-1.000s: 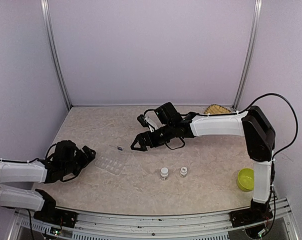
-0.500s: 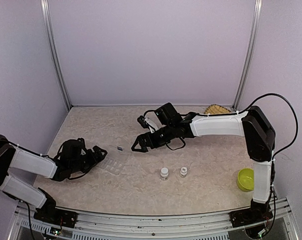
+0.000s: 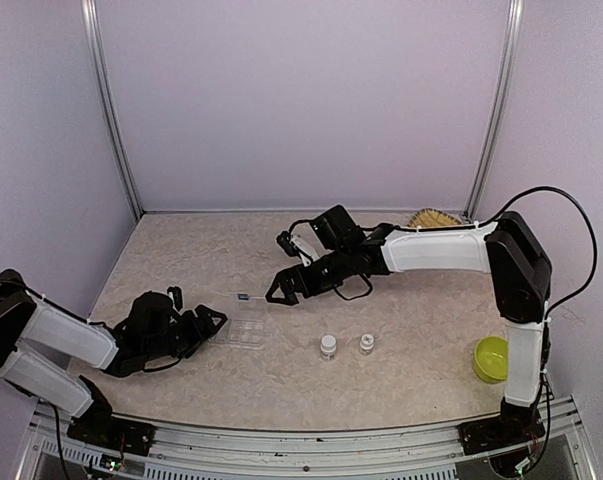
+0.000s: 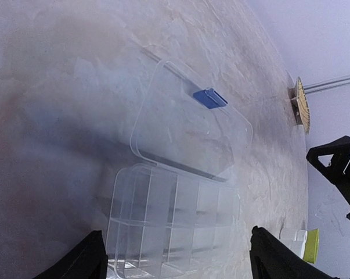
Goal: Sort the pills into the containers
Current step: Adjust the pill container at the center of the board.
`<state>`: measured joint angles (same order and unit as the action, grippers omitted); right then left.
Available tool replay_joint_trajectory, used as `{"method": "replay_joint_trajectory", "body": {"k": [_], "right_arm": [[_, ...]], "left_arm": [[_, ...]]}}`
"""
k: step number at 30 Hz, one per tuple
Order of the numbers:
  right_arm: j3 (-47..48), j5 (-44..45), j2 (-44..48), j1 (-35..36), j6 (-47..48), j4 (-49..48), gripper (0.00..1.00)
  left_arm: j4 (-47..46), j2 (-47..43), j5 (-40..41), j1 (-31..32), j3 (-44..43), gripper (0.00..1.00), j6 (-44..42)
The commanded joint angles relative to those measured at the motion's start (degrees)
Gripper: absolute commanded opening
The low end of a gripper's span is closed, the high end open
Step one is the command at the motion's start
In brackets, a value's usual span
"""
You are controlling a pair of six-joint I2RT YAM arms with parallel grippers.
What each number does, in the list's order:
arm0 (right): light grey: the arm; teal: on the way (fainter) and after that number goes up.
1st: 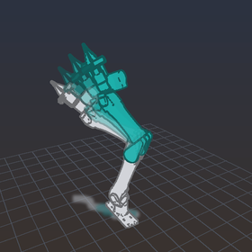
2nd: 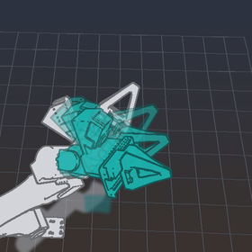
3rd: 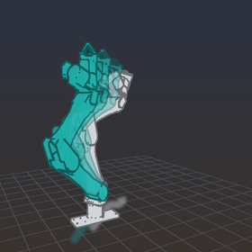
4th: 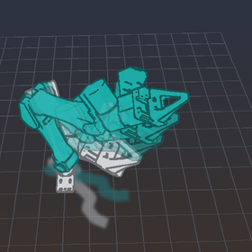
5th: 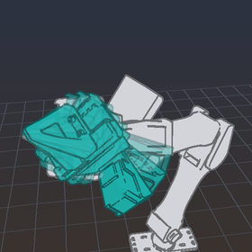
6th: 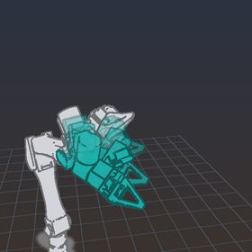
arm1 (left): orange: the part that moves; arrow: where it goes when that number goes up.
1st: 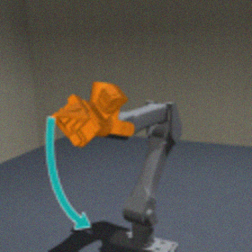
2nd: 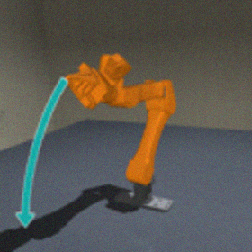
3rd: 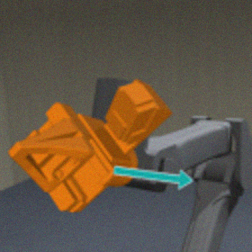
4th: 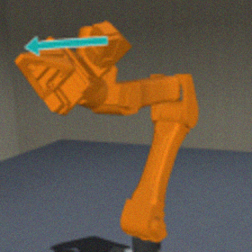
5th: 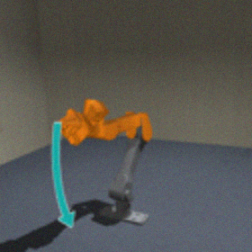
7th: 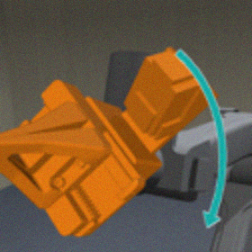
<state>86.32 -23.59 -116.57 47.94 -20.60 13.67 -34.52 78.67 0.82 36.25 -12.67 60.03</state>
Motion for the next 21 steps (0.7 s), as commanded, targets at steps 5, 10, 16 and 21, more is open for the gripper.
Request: {"method": "replay_joint_trajectory", "body": {"k": [5, 10, 16, 21], "right_arm": [[-3.8, 1.7, 6.4, -3.5, 0.6, -0.1, 1.00], [-5.6, 2.6, 8.4, -4.8, 0.9, -0.1, 1.00], [-8.8, 5.2, 11.6, -5.7, 1.8, -0.4, 1.00], [-11.1, 7.1, 14.0, -6.6, 2.7, 0.3, 1.00]], "left_arm": [[-2.6, 5.3, -0.4, 2.6, -0.9, 0.75, 3.4], [-7.4, 10.1, -1.4, 3.3, -1.9, 0.67, 4.7], [-13.1, 17.0, -3.5, 4.1, -5.2, 0.56, 6.7], [-15.1, 21.3, -4.6, 4.8, -8.7, 0.57, 7.0]]}}
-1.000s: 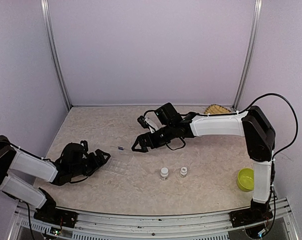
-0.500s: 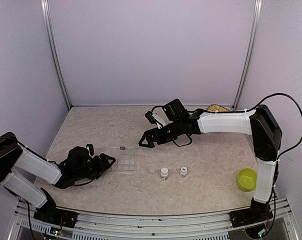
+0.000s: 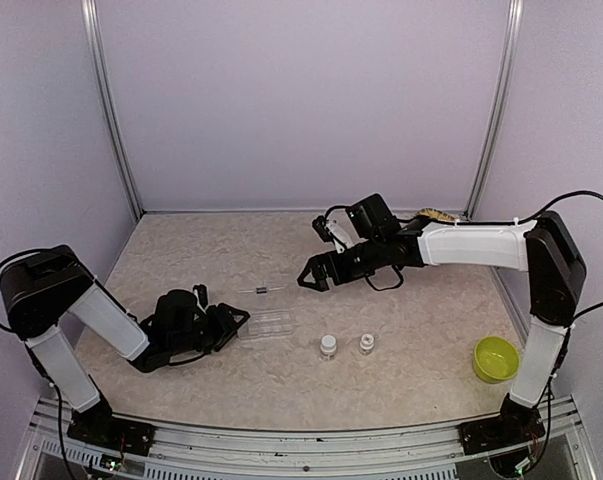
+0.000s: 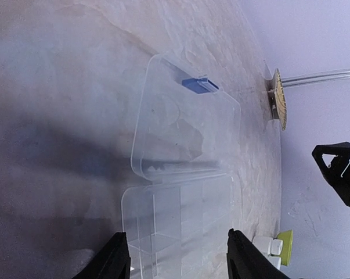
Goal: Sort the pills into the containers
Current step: Adjust the pill container at the center of the board.
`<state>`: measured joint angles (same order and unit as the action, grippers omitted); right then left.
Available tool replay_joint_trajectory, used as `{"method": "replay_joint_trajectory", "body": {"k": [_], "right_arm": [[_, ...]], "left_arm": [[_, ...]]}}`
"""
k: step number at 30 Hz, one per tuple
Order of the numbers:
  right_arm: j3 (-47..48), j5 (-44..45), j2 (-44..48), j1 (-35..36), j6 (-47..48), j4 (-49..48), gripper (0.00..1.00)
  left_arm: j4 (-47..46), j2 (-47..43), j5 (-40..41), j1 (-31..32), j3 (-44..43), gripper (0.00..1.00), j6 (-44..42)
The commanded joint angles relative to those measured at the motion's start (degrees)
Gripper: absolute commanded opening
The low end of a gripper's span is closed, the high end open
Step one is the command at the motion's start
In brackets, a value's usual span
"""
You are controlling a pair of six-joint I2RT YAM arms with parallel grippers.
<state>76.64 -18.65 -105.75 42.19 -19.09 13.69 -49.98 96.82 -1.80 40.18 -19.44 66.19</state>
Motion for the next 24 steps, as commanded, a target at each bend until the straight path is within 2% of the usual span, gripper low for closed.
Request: {"method": "replay_joint_trajectory", "body": {"k": [1, 6, 10, 20, 22, 24], "right_arm": [[-2.0, 2.3, 3.6, -1.1, 1.2, 0.4, 1.00], [-5.0, 3.5, 5.6, -2.5, 1.5, -0.3, 1.00], [-5.9, 3.7, 6.8, -3.4, 1.8, -0.4, 1.00], [-9.8, 3.9, 9.8, -6.4, 3.5, -2.4, 1.00], [-11.7, 3.9, 11.5, -7.4, 3.7, -3.7, 1.00], [-13.1, 5.3, 13.3, -8.1, 4.1, -4.6, 1.00]], "left_arm": [[0.0, 3.8, -2.1, 1.0, -2.6, 0.57, 0.7], [0.9, 4.9, -2.5, 1.4, -5.8, 0.64, -0.4], [4.7, 1.1, -0.1, 1.2, -6.3, 0.71, -2.7], [25.2, -19.0, 12.6, 1.0, -8.0, 0.90, -13.4], [29.2, -22.8, 15.0, 1.2, -9.2, 0.98, -16.3], [33.5, -26.2, 18.6, 1.8, -10.8, 0.99, -19.7]]}}
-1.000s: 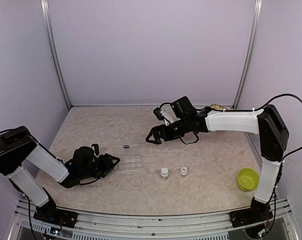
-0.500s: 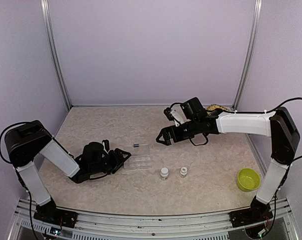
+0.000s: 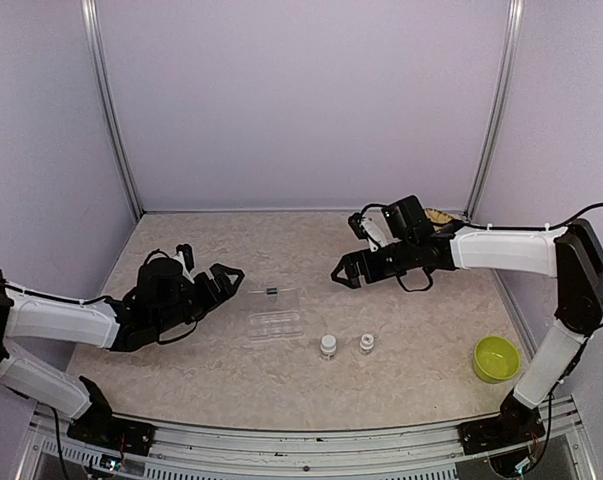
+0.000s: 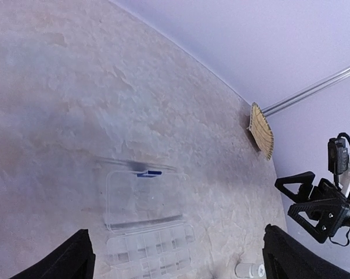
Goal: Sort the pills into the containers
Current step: Adjust the pill container at the center of the board, then pick up the pill bottle from the center of the board.
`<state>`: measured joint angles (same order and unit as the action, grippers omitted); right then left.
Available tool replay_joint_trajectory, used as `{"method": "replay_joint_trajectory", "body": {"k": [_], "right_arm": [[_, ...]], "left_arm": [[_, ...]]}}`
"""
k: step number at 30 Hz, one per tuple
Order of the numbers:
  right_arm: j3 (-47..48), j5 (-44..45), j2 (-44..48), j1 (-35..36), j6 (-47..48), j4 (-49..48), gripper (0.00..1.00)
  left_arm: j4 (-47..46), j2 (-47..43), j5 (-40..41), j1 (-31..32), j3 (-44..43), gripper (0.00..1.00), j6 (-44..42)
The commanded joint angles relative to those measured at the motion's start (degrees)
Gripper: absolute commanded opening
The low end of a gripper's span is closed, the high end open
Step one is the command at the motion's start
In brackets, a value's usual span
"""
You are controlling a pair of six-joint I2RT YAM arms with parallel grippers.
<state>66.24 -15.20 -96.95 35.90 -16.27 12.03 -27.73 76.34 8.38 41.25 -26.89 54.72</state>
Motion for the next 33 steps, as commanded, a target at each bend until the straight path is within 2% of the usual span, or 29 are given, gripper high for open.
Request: {"method": "replay_joint_trajectory", "body": {"k": [1, 6, 12, 18, 25, 33], "right_arm": [[-3.1, 3.2, 5.6, -1.8, 1.7, -2.9, 1.00], [-4.2, 8.6, 10.3, -1.9, 5.1, -2.6, 1.00], [-12.8, 13.7, 20.0, -3.0, 4.7, -12.4, 1.00], [-20.1, 16.3, 27.3, -3.6, 4.5, -19.6, 1.00], [-25.0, 21.2, 29.4, -3.6, 3.3, -21.6, 1.00], [-26.4, 19.3, 30.0, -3.6, 5.4, -23.4, 1.00]], "left_arm": [[13.2, -7.1, 10.3, 1.2, -4.3, 0.99, -10.1], [18.2, -11.3, 17.0, 2.1, -8.5, 0.99, -18.6], [17.5, -16.7, 25.0, 1.3, -7.2, 0.99, -18.8], [10.2, -22.2, 19.2, 0.5, -3.0, 0.99, -24.0], [13.1, -21.9, 12.1, 0.6, -5.1, 0.99, -29.3], [13.4, -19.9, 1.6, 1.0, -5.8, 0.99, -35.7]]}}
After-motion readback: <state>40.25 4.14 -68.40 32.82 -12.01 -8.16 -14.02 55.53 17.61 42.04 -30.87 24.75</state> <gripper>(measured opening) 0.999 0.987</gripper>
